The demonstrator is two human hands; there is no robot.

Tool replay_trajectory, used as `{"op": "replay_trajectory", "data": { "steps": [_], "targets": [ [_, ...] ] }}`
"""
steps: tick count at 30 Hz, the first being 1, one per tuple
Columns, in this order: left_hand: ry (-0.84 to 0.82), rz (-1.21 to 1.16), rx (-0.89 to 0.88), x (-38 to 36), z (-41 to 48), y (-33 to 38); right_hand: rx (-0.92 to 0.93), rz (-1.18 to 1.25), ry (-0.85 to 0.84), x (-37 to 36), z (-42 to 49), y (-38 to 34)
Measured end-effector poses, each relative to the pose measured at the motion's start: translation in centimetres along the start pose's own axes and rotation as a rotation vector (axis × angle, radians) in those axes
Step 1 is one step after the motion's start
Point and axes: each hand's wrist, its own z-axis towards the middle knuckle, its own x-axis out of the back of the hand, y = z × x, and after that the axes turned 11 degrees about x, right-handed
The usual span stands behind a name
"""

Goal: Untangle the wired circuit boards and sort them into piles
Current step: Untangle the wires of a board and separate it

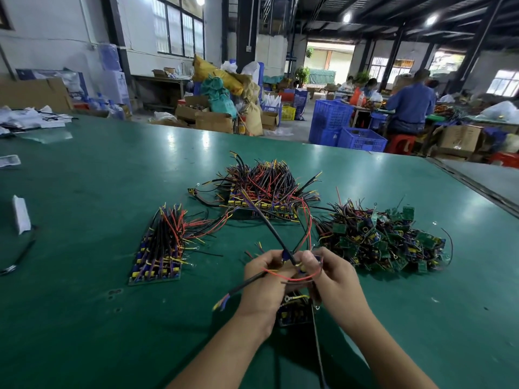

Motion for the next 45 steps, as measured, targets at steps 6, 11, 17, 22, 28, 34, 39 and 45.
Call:
{"op": "replay_trajectory", "data": {
  "steps": [6,11,17,22,28,34,39,45],
  "targets": [
    [-0.006,-0.018,-0.004,-0.2,0.0,-0.2,-0.072,-0.159,0.017,0.4,0.2,0.2],
    [-0.041,-0.029,0.036,-0.2,-0.2,-0.1,-0.096,-0.084,-0.029,0.5,0.2,0.2],
    [-0.123,-0.019,0.099,0.2,-0.1,0.4,-0.068,0.025,0.007,0.4,-0.1,0.1],
    [-0.187,-0.176,0.142,0.3,-0.1,0.7,-0.167,0.299,0.028,-0.2,-0.1,-0.5],
    [-0.168,-0.164,0.132,0.2,-0.1,1.1,-0.18,0.292,0.064,-0.2,-0.1,-0.3],
    [-0.081,-0.018,0.017,0.1,-0.3,0.6,-0.13,0.216,-0.052,-0.1,-0.2,-0.2],
    [-0.081,-0.035,-0.033,0.2,-0.5,0.6,-0.053,0.303,-0.032,0.0,-0.1,-0.7],
    [-0.011,0.045,-0.148,-0.2,-0.3,0.2,-0.107,0.346,-0.027,0.6,0.0,-0.9]
  ]
}}
